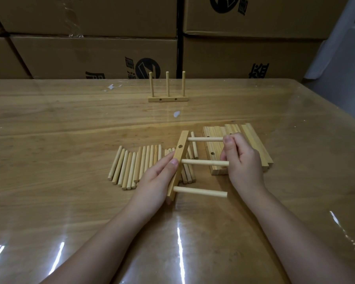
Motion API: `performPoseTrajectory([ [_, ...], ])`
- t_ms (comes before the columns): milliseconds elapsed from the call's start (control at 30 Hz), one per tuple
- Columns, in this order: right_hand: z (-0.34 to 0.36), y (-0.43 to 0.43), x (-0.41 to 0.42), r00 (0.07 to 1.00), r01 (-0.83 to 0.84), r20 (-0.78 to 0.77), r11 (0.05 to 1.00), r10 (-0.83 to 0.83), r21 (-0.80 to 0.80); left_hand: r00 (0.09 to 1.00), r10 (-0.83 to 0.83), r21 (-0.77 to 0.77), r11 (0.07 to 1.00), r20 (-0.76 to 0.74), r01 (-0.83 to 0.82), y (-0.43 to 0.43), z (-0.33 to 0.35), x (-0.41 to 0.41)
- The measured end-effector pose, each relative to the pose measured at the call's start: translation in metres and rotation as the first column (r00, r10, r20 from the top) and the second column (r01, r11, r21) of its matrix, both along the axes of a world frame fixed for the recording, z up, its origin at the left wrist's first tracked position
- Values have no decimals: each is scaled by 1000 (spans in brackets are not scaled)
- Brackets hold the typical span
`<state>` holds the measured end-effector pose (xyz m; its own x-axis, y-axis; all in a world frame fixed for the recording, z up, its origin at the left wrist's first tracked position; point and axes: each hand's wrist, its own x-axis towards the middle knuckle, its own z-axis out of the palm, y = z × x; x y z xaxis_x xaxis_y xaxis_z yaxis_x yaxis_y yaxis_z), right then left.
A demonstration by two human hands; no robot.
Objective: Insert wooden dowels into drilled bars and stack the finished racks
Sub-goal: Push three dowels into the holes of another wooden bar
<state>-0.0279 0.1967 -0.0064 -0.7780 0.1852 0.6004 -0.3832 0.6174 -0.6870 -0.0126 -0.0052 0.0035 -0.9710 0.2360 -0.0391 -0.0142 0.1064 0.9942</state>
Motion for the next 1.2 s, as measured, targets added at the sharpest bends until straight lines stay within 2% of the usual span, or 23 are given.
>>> performPoseTrajectory([
  [133, -1, -6, 0, 997, -60, 41, 982, 68, -179, 1000, -3, -28, 1000, -12, 3, 1, -2, 0],
  [267, 3, -5, 2, 990, -106, -120, 952, 74, -287, 998, 65, 26, 998, -8, -65, 2, -3, -1],
  [367, 7, -8, 6, 967, -142, -230, 982, 111, -125, 991, 131, 12, 991, -21, -130, 3, 0, -2],
  [467, 8, -14, 11, 948, -157, -259, 981, 183, 116, 995, 101, -19, 995, -26, -102, 5, 3, 0],
  [567, 9, -17, 11, 944, -130, -270, 966, 190, 225, 994, 97, -23, 995, -48, -98, 5, 1, 0],
  [733, 8, -15, 11, 982, -96, -144, 977, 125, 193, 991, 131, 24, 991, -7, -131, 6, 0, 1],
  [867, 10, -15, 11, 987, -84, -117, 974, 111, 213, 992, 124, 53, 991, 22, -125, 4, 2, 1],
  [1200, 13, -15, 13, 983, -166, -60, 977, 175, 136, 995, 104, 41, 994, -6, -104, 3, -3, -1],
])
